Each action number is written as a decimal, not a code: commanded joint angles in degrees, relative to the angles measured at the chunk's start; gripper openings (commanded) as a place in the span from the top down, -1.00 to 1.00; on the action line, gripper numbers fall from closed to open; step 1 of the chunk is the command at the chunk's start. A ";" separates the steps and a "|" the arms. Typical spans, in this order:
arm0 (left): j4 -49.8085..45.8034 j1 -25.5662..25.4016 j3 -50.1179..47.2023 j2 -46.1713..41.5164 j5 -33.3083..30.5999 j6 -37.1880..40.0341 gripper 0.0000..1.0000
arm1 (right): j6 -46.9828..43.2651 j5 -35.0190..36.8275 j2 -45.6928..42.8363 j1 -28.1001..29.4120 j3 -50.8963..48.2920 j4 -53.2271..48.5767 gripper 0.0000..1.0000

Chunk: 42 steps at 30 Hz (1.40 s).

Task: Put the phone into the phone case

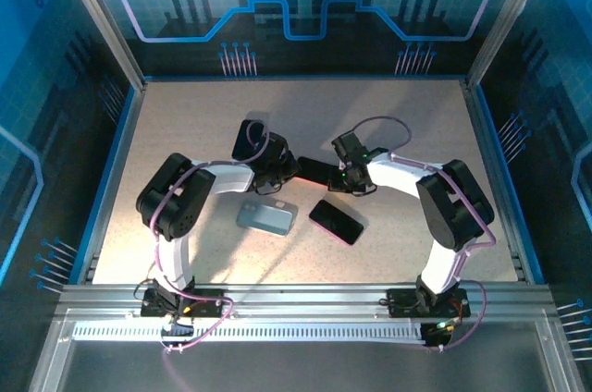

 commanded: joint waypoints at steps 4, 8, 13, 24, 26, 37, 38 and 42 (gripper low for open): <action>-6.16 0.08 3.61 3.46 -1.46 3.36 1.00 | 1.45 -9.58 0.89 2.78 -1.52 -8.20 1.00; -6.58 0.09 4.81 3.02 -1.78 3.62 1.00 | -1.04 -9.49 -1.11 1.64 2.11 -10.45 1.00; -6.09 0.14 5.00 0.94 -2.68 4.13 1.00 | -5.86 -6.49 -4.38 -0.68 6.96 -14.62 1.00; -5.31 0.17 5.13 -1.65 -2.36 3.82 1.00 | -12.75 -3.27 -0.36 -5.01 13.14 -17.26 1.00; -5.16 0.22 5.00 -1.76 -2.10 3.65 1.00 | -13.69 -2.96 1.10 -5.45 14.12 -17.75 1.00; -3.73 0.18 4.21 0.50 -0.98 2.03 1.00 | -15.74 -1.76 7.12 -5.68 16.69 -19.30 1.00; -3.72 0.23 4.21 0.68 -0.92 1.97 1.00 | -15.88 -1.53 7.33 -5.68 16.74 -19.38 1.00; -3.43 0.19 4.25 1.23 -0.68 1.68 1.00 | -16.30 -0.89 7.96 -5.89 17.00 -19.83 1.00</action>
